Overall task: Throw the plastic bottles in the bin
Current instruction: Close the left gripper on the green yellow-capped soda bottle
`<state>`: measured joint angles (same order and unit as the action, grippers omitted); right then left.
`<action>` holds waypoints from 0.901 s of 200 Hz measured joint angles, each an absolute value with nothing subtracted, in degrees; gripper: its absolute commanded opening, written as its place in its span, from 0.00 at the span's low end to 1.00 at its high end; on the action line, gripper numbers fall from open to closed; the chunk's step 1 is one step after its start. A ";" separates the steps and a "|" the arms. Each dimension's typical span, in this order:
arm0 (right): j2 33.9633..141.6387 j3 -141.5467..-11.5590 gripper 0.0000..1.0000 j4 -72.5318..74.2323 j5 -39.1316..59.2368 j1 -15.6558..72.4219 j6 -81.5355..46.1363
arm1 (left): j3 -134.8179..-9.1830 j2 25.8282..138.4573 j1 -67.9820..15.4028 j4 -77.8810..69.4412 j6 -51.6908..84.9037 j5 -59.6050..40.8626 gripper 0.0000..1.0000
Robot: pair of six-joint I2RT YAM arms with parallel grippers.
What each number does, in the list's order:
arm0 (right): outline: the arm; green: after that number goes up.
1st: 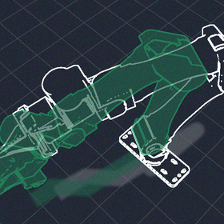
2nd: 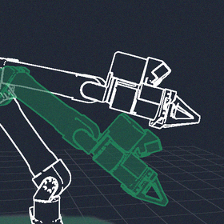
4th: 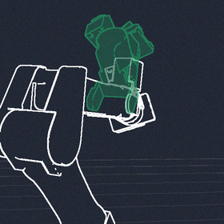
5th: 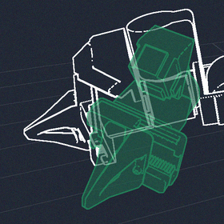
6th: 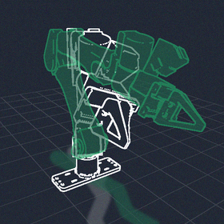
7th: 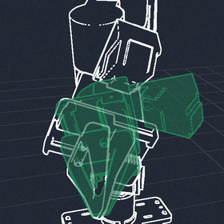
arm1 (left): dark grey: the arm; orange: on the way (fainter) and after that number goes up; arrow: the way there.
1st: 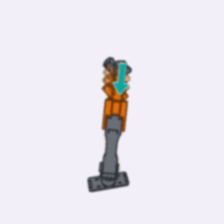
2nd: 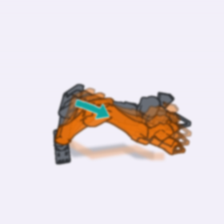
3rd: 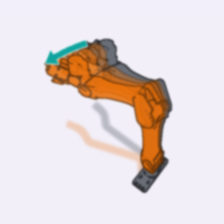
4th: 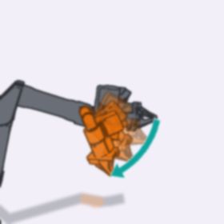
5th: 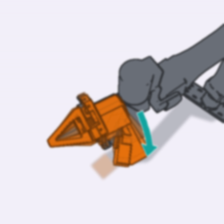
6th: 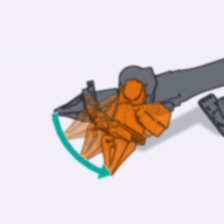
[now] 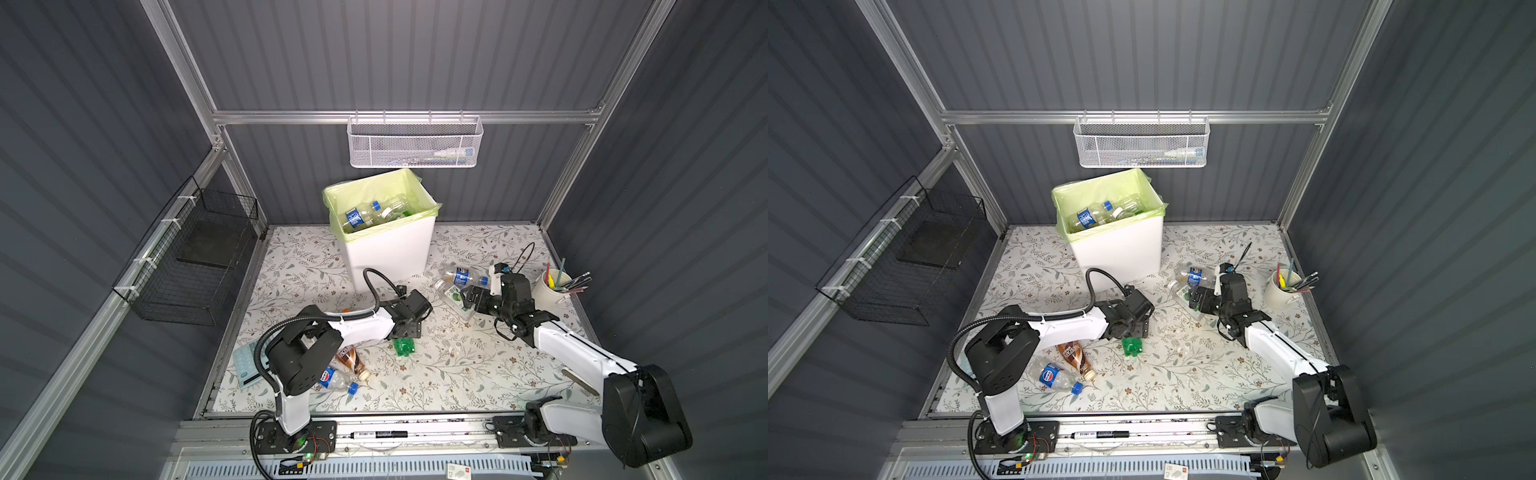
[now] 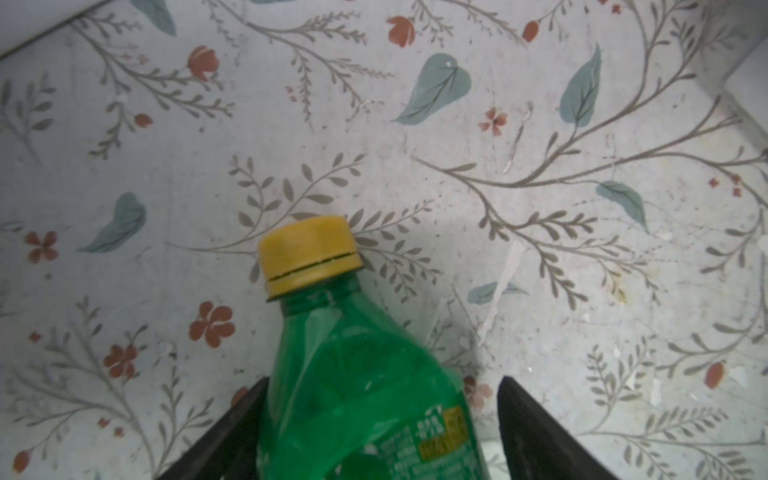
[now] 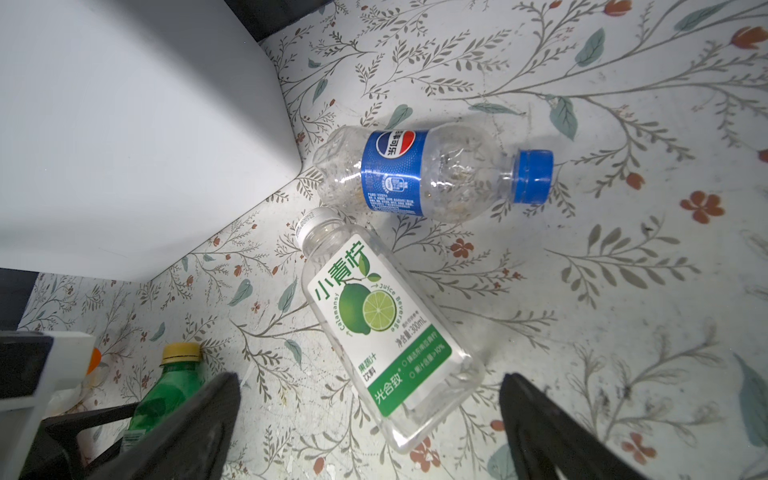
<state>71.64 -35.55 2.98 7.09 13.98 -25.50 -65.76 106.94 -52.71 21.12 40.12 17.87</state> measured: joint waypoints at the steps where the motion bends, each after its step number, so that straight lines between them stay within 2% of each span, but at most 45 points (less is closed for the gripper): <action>1: 71.64 -35.55 0.99 2.96 7.09 13.98 -25.50 | -65.78 107.00 -52.71 21.08 40.07 17.85 0.79; 24: 71.64 -35.33 0.99 2.96 7.09 13.96 -25.50 | -66.96 108.12 -52.73 20.82 38.06 16.95 0.68; 68: 71.64 -35.24 0.99 2.96 6.96 13.96 -25.47 | -70.43 108.36 -52.73 21.02 32.01 16.86 0.65; 78: 71.64 -35.24 0.99 2.96 6.87 13.96 -25.47 | -71.05 108.36 -52.73 21.04 30.52 16.91 0.69; 94: 71.64 -35.24 0.99 2.96 6.81 13.91 -25.47 | -71.55 108.36 -52.73 21.28 28.32 17.08 0.82; 119: 71.64 -35.24 0.99 2.96 6.63 13.91 -25.45 | -71.96 108.36 -52.73 23.16 26.20 17.04 0.89; 142: 71.64 -35.24 0.99 2.96 6.39 13.85 -25.41 | -72.07 108.36 -52.73 24.16 25.63 16.53 0.88; 180: 71.64 -35.22 0.99 2.96 6.17 13.54 -25.28 | -72.07 108.47 -52.73 24.40 25.89 14.92 0.79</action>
